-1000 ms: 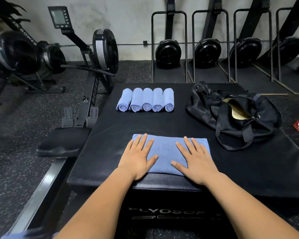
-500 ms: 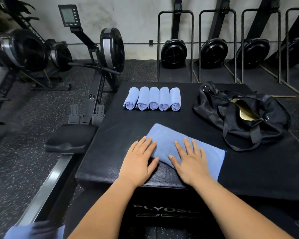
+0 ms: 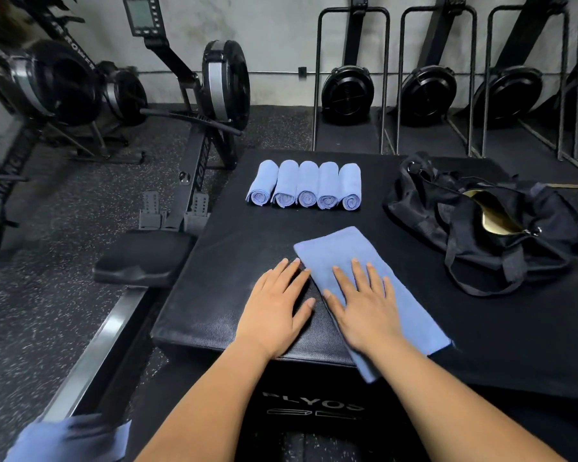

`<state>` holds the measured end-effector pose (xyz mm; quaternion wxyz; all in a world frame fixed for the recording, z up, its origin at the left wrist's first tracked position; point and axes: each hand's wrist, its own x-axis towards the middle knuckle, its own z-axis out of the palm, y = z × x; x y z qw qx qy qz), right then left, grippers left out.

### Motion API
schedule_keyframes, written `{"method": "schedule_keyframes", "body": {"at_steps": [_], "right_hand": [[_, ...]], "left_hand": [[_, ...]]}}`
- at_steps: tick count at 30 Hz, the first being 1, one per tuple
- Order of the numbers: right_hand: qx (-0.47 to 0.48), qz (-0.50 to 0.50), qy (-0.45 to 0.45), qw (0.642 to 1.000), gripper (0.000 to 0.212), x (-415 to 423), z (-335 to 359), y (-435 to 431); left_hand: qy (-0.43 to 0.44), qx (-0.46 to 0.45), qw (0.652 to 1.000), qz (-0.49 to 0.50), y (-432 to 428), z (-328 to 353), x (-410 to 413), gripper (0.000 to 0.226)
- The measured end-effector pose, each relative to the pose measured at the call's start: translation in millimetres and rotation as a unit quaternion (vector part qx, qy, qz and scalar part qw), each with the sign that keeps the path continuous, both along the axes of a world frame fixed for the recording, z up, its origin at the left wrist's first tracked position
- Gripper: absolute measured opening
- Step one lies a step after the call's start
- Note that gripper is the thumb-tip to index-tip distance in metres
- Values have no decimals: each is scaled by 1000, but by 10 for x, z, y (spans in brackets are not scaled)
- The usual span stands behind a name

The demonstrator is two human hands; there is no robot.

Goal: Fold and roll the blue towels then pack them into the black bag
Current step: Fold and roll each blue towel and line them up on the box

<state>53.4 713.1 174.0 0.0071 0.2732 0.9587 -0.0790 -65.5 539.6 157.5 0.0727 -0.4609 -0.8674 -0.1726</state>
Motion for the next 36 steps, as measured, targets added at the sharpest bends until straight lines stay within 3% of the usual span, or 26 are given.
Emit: {"method": "schedule_keyframes", "body": {"at_steps": [2,5,9,14,18,22,30,33,36], "right_hand": [[-60,-53,-2,997,66,-149,49,-162],[-110,-12,-27,993,60,-245,220,-170],[29,63,-4,998,63,7,98,114],[35,16,-7,999,69,30,-40,139],[8,-38,-8,999,70,-62,-19,83],[-12,18,-8,1000,70,73,5,171],[83,99,-18,992,75,766,-18,332],[87,133,13,987,76,938,-107,265],[72,143,12,987,75,1050,-137,278]], "left_hand": [[-5,-4,1000,3,1,1,-2,63],[-8,1,1000,-3,-6,-2,-4,63],[-9,1,1000,-2,-9,10,3,64],[-2,-7,999,-39,-18,59,22,63],[13,-67,994,-90,-20,77,39,69],[5,-117,989,-90,-10,72,34,75],[2,-116,989,-93,18,137,134,71],[6,-107,984,-140,-8,117,366,66],[44,-154,973,-168,-111,50,520,70]]}}
